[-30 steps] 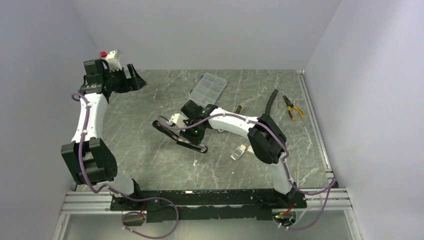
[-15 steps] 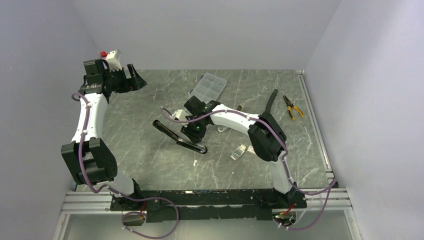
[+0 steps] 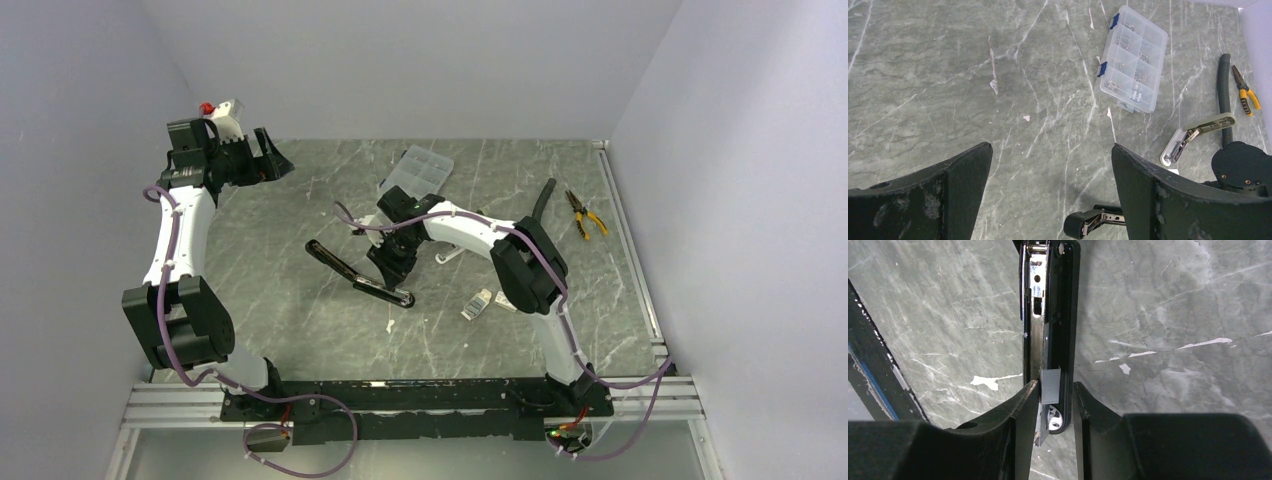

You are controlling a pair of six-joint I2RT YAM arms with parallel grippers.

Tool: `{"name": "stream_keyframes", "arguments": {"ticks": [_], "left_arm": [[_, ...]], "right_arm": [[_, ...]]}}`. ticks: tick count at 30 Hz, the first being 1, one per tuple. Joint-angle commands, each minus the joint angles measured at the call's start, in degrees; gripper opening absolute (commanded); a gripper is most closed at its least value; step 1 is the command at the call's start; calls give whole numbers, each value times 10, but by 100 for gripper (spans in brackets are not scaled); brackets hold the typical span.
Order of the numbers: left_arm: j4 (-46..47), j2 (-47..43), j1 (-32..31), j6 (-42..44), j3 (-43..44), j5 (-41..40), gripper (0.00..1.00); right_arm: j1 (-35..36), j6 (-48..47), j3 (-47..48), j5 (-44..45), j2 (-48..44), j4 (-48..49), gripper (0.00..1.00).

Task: Load the staples into the stapler
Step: Pick up the stapler, then adjust the stapler at the center of the board.

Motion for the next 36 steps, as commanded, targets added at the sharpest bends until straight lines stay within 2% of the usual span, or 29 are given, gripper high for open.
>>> {"name": "stream_keyframes", "arguments": {"ticks": [1, 12, 25, 31, 36], "left_arm": [[9, -16, 4, -9, 6, 16, 94], [9, -13, 4, -11, 7, 19, 94], [9, -14, 4, -9, 7, 17, 94], [8, -14, 5, -6, 8, 12, 94], [5, -9, 4, -3, 12, 14, 94]], "right_arm": [[-2, 5, 25, -36, 4, -14, 34], [-2, 0, 27, -36, 2, -14, 27], [-11, 3, 46, -33, -9, -15, 12], [-22, -2, 56, -25, -31, -18, 12], [-50, -25, 37, 38, -64, -14, 12]]}}
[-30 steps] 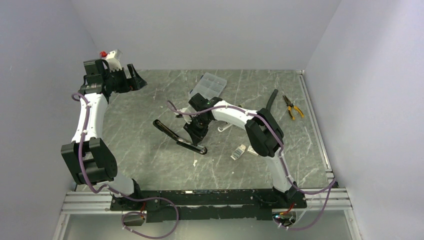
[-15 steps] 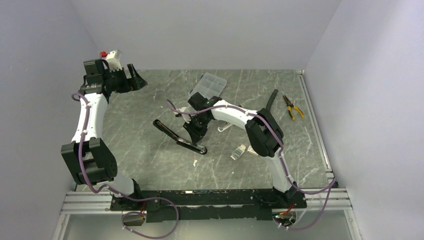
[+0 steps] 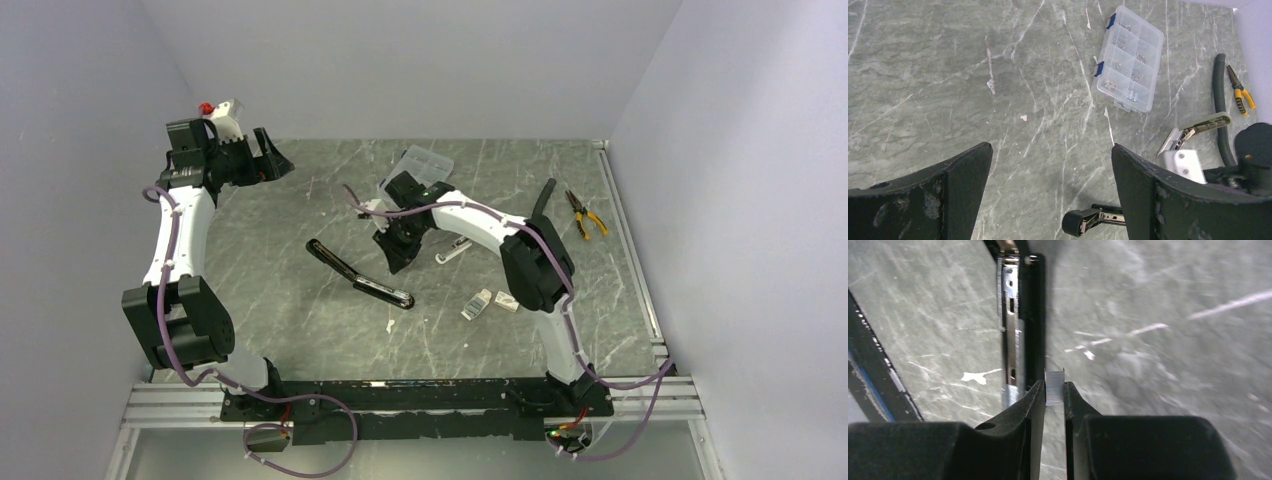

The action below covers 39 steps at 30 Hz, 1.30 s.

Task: Load the staples into the stapler
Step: Adjust the stapler at the center of the board.

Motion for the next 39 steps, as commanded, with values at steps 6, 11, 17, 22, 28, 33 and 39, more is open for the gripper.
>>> {"name": "stream_keyframes", "arguments": {"ticks": [6, 11, 17, 22, 28, 33, 39], "left_arm": [[11, -8, 4, 3, 8, 7, 94], [18, -10, 3, 7, 7, 14, 94], [25, -12, 3, 7, 0, 20, 94], [21, -4, 3, 5, 4, 32, 94], [26, -1, 3, 3, 3, 39, 94], [26, 2, 3, 1, 3, 44, 94], [32, 3, 4, -4, 4, 53, 94]], "right_arm": [[-73, -70, -27, 129, -105, 18, 13], [-119, -140, -20, 175, -96, 1, 14], [-156, -193, -3, 197, -56, -14, 14], [-164, -205, 22, 212, -22, -15, 14], [-165, -212, 46, 221, 14, -32, 13], [-164, -214, 40, 230, 17, -41, 13], [-158, -206, 18, 252, 9, -45, 12]]}}
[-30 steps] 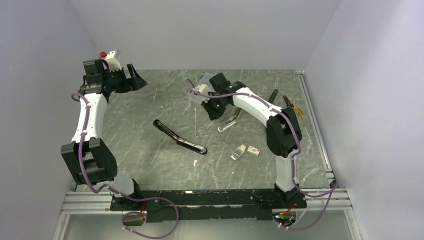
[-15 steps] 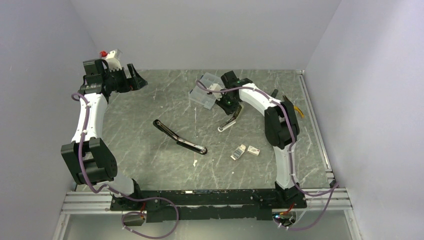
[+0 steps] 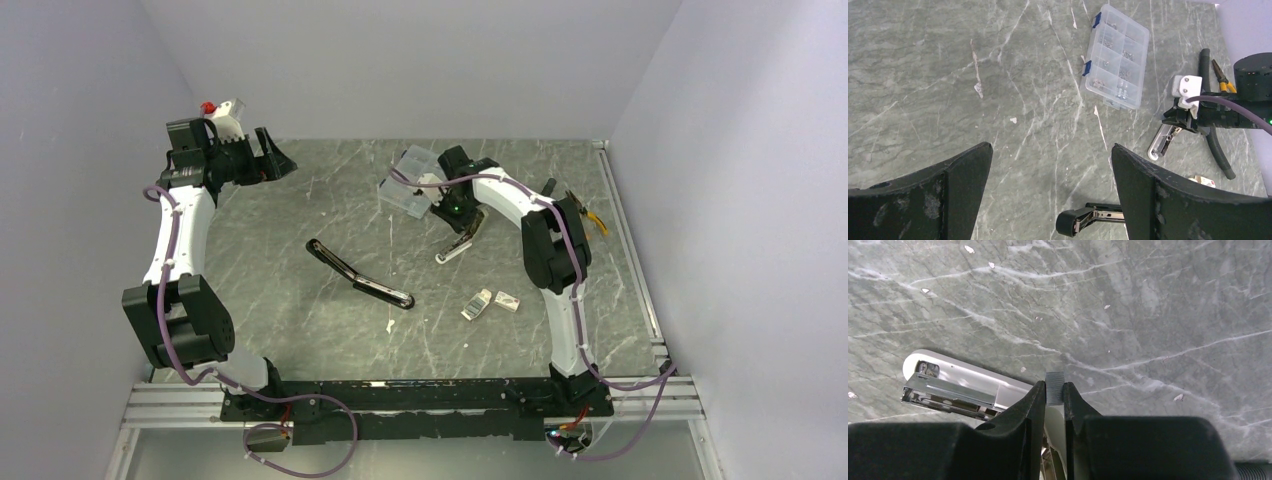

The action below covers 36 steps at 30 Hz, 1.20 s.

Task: Load the staples into the stapler
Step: Adjust the stapler at the center of the board.

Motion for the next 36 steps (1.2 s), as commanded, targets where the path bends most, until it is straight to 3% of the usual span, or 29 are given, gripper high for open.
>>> {"name": "stream_keyframes", "arguments": {"ticks": [1, 25, 36], "left_arm": [[25, 1, 2, -4, 4, 21, 94], [22, -10, 2, 3, -5, 22, 94], [16, -12, 2, 4, -1, 19, 94]], "right_arm": [[6, 1, -10, 25, -15, -13, 12], [41, 90, -126, -14, -86, -3, 11], [37, 39, -104, 25, -72, 0, 11]]}}
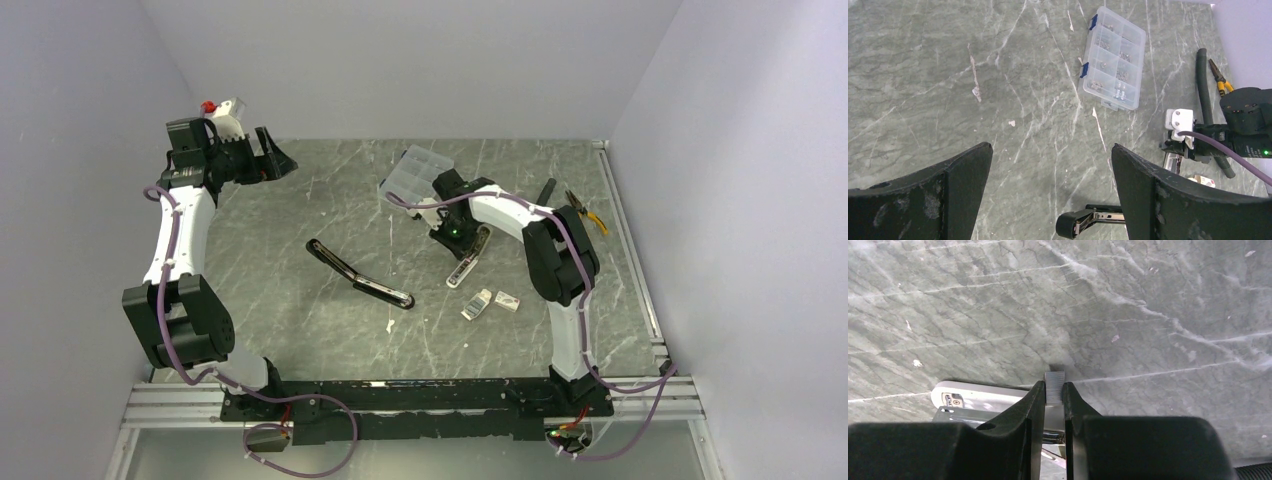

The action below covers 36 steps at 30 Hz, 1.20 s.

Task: Load the staples into the stapler
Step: Adjust the stapler at the center of the board.

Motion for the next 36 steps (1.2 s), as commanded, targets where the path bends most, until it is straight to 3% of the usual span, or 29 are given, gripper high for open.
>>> {"name": "stream_keyframes", "arguments": {"ticks": [1, 15, 36], "left_arm": [[6, -13, 2, 4, 0, 9, 94], [9, -9, 2, 3, -1, 13, 94], [12, -6, 3, -3, 2, 19, 94]], "right_arm": [[-3, -25, 34, 25, -2, -9, 11], [-7, -58, 32, 105, 19, -32, 11], [-7, -20, -12, 89, -25, -61, 11]]}}
